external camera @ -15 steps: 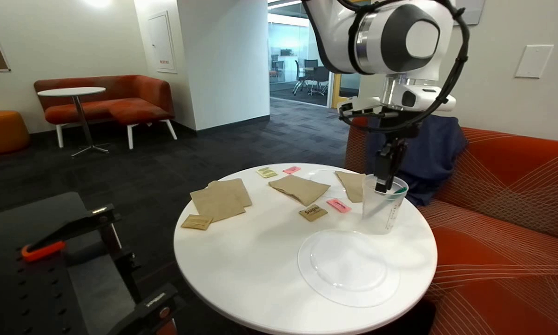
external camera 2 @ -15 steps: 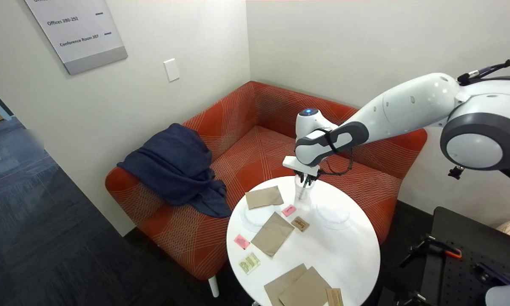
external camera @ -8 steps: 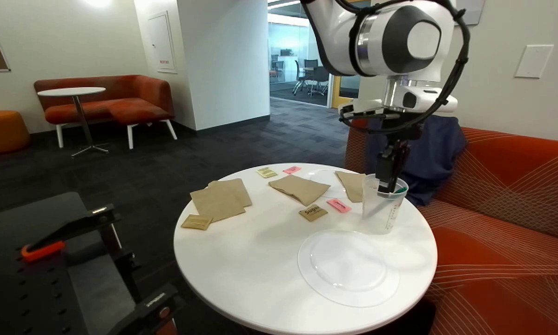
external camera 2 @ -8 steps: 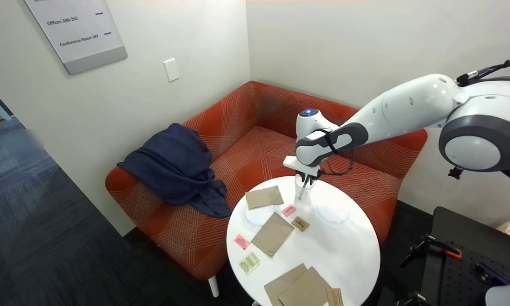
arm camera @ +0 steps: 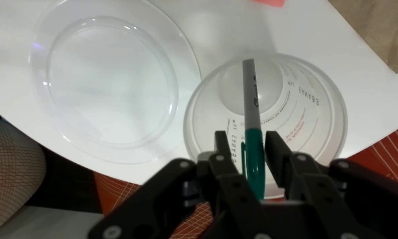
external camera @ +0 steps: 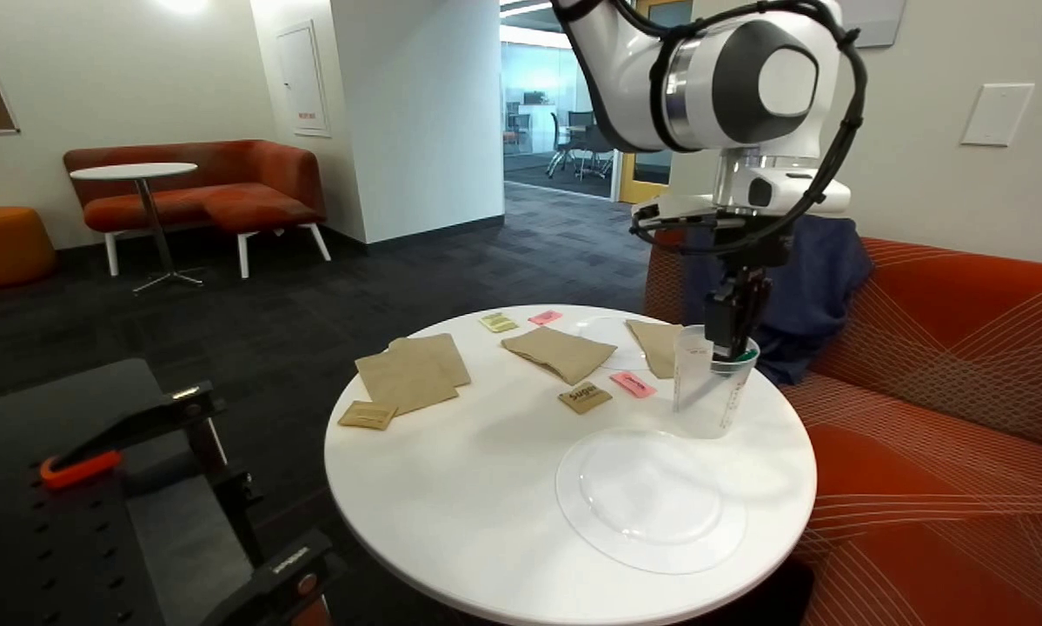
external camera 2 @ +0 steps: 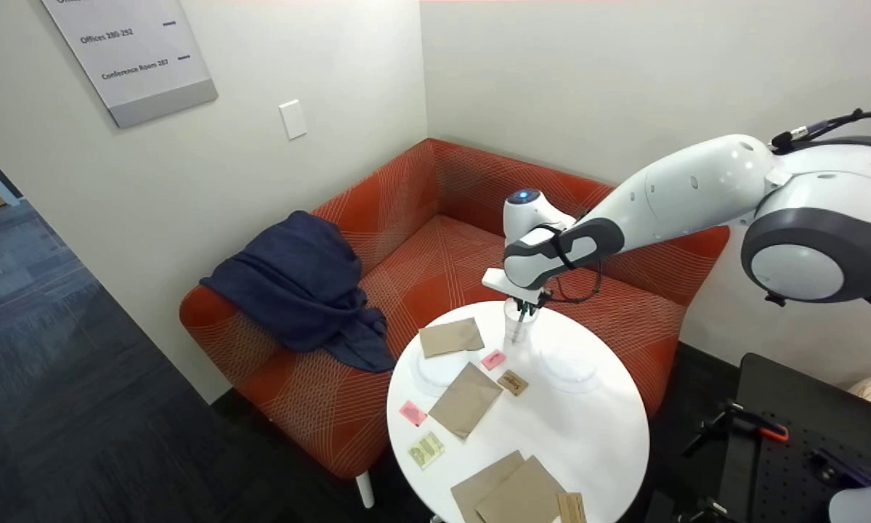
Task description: Take the pen out of the cup and put it on the table
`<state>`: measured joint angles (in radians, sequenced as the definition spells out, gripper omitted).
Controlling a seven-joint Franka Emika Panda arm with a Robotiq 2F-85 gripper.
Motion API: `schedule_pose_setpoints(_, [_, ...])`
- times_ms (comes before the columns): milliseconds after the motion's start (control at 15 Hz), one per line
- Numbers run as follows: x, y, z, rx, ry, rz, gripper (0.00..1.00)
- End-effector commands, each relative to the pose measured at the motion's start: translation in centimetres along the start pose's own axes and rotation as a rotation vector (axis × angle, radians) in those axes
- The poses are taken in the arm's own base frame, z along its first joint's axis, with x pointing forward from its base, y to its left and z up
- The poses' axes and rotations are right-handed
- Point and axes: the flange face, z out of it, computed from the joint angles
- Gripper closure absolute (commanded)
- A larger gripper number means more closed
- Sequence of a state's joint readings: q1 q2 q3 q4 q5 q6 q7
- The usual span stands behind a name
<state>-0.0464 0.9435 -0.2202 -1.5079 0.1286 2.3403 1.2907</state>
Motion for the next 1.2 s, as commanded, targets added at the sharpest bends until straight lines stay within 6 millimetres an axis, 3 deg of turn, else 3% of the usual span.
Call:
schedule_pose_setpoints(0, [0.0,-0.7,0.0,-0.003,0.034,0.025,0.90])
schedule_pose_setpoints(133, [0.0,-0.9,0.0,0.000,0.041,0.025,1.00])
schedule_pose_setpoints(267, [-0.1,-0.9,-0.4,0.006,0.044,0.021,0.96])
schedule_pose_setpoints(667, [-1.3,-0.7,-2.1,0.019,0.048,-0.004,0.96])
schedule_pose_setpoints(1133, [-3.0,0.3,-6.2,0.028,0.155,-0.027,0.96])
